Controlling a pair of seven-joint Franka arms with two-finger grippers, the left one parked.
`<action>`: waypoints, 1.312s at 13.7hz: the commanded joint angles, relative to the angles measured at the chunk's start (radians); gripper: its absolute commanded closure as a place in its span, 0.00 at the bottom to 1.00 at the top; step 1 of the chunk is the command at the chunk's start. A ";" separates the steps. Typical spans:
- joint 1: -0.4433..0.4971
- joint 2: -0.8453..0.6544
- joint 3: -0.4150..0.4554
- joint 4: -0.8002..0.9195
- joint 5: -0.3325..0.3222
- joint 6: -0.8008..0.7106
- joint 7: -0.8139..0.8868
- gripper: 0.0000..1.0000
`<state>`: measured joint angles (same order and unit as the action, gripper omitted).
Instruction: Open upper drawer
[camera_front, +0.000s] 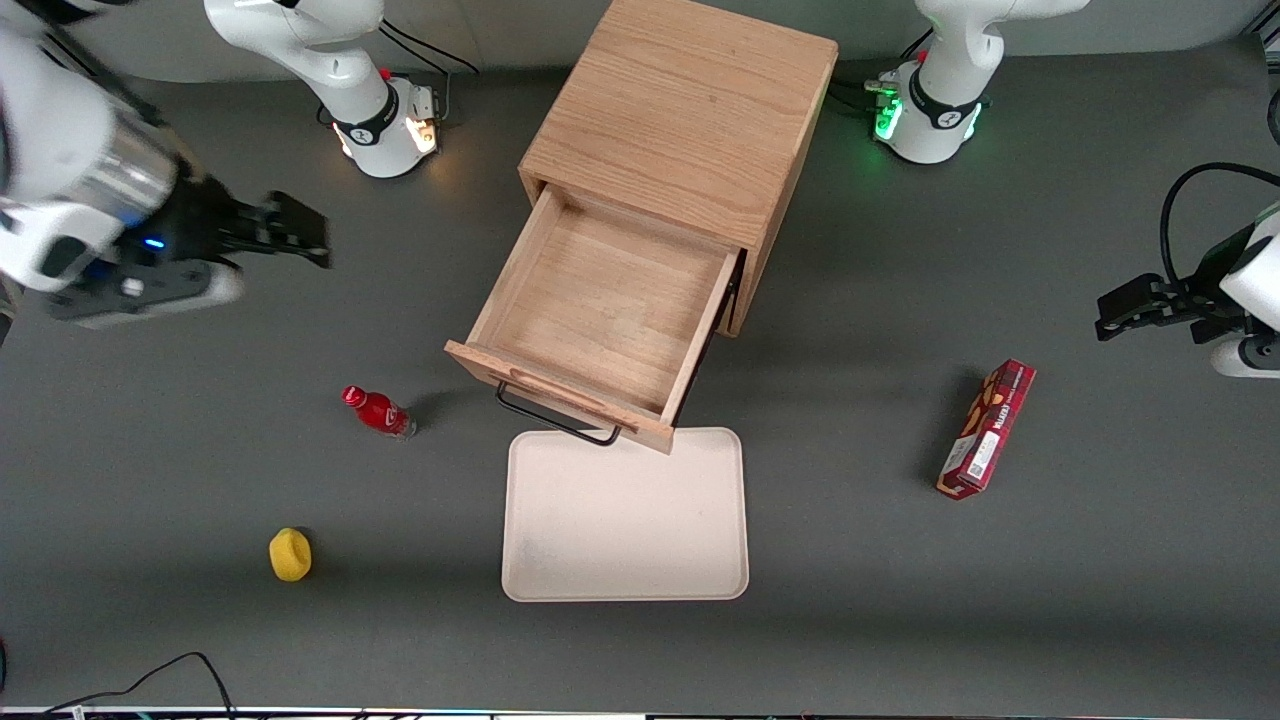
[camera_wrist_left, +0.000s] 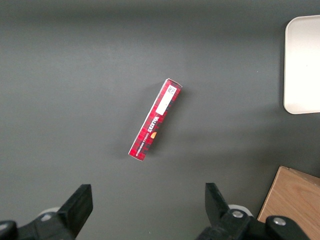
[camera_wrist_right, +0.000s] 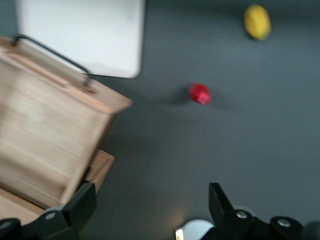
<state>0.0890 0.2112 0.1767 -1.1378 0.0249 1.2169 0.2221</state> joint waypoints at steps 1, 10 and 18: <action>0.008 -0.215 -0.062 -0.354 -0.014 0.085 0.059 0.00; 0.005 -0.348 -0.203 -0.648 -0.014 0.246 0.134 0.00; 0.012 -0.289 -0.230 -0.534 -0.111 0.268 0.086 0.00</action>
